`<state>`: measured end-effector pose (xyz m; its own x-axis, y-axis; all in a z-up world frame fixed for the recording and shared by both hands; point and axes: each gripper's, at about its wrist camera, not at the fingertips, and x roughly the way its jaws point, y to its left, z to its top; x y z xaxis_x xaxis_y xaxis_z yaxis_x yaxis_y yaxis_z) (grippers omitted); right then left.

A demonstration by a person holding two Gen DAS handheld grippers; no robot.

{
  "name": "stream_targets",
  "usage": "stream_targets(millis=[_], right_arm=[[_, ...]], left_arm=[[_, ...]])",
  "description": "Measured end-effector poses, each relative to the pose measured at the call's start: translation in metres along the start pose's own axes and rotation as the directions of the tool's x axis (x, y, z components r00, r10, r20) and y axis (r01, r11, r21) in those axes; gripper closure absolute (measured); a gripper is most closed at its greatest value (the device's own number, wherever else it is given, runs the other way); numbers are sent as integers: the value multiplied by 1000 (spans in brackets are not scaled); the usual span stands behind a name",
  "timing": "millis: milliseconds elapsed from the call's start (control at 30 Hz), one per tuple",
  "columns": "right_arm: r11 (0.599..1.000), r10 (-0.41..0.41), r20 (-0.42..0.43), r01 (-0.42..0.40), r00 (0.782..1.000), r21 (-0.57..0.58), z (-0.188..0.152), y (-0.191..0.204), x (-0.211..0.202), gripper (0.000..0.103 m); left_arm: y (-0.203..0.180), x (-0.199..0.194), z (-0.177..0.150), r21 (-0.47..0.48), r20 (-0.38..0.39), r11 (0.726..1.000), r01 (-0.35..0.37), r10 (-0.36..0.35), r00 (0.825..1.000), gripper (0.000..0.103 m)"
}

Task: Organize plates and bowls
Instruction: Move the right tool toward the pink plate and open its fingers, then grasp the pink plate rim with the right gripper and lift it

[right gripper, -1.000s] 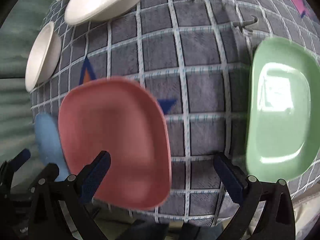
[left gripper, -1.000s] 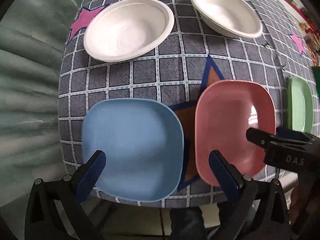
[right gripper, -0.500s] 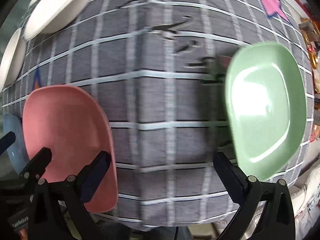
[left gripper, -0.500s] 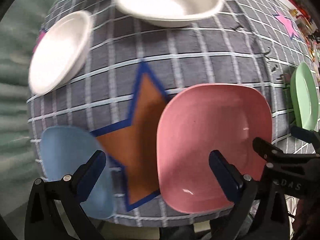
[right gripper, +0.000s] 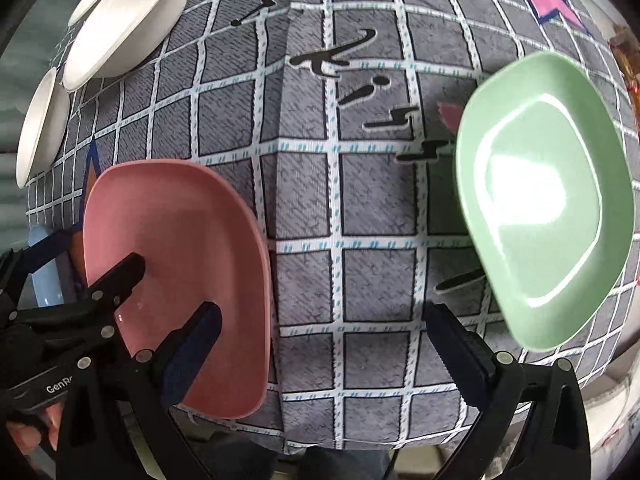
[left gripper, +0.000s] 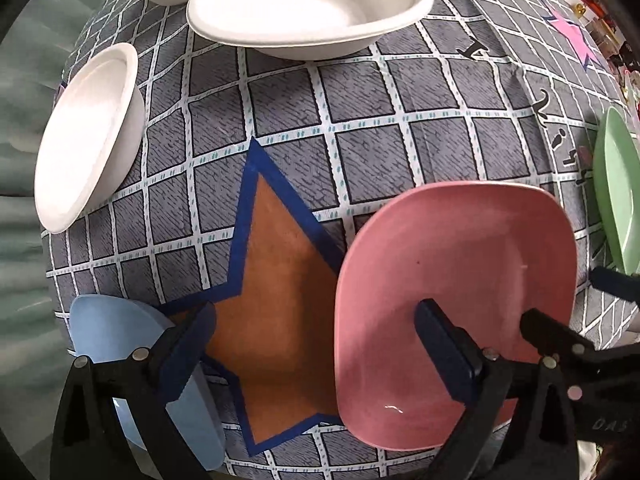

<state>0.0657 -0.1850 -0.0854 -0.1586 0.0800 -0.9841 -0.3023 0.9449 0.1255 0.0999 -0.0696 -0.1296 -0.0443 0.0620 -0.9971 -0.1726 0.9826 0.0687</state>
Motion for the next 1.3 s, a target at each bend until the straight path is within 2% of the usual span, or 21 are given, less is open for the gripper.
stream_targets(millis=[100,133,200,267,333,400,467,500,533,567,733,900,1067,1200,1300], right_arm=[[999,-35,5,35,999,-8,-5,1,9,0],[997,-74,2,74,997,4,-8,2,13,0],[997,-79,16,79,997,20,-19,19,24,0],[997,-81,-4,81,997,18,-16,21,28,0],[997,-68,-25,69,997,33,-16,20,28,0],[998,-48,-11,49,999,38,-14,22,27,10],[1000,-16,9,16,1000,8,-11,26,12,36],[1000,28,16,-28,999,-8,-14,30,9,46],[997,80,9,-80,997,-12,-16,33,8,65],[994,110,-6,-110,994,-7,-16,36,11,70],[995,95,-31,-94,995,17,-28,35,12,71],[995,100,-72,-99,992,21,-63,32,11,71],[991,131,-94,-128,987,41,-103,39,14,71],[992,128,-94,-127,987,17,-117,58,7,71],[990,139,-96,-138,986,23,-123,92,2,71]], left_arm=[[12,9,5,7,28,1000,17,-17,999,3],[18,12,4,12,33,1000,18,-19,999,3],[27,26,3,13,39,999,29,-30,999,3],[32,37,2,8,40,999,41,-42,998,5],[32,35,-2,-1,38,996,86,-86,996,20],[25,30,-3,17,29,994,107,-107,994,29],[9,27,-7,53,23,991,124,-125,992,43],[3,25,-8,72,12,987,145,-146,989,51],[-1,25,-8,78,4,985,153,-153,988,56],[-5,25,-9,83,-1,986,146,-147,989,56],[-9,20,-20,65,-24,983,172,-171,985,57],[-17,10,-46,100,-27,983,152,-150,988,57],[-5,-7,-76,93,-22,980,178,-176,984,57],[11,-25,-101,106,6,981,160,-162,987,57],[33,-45,-121,85,12,980,179,-181,983,57]])
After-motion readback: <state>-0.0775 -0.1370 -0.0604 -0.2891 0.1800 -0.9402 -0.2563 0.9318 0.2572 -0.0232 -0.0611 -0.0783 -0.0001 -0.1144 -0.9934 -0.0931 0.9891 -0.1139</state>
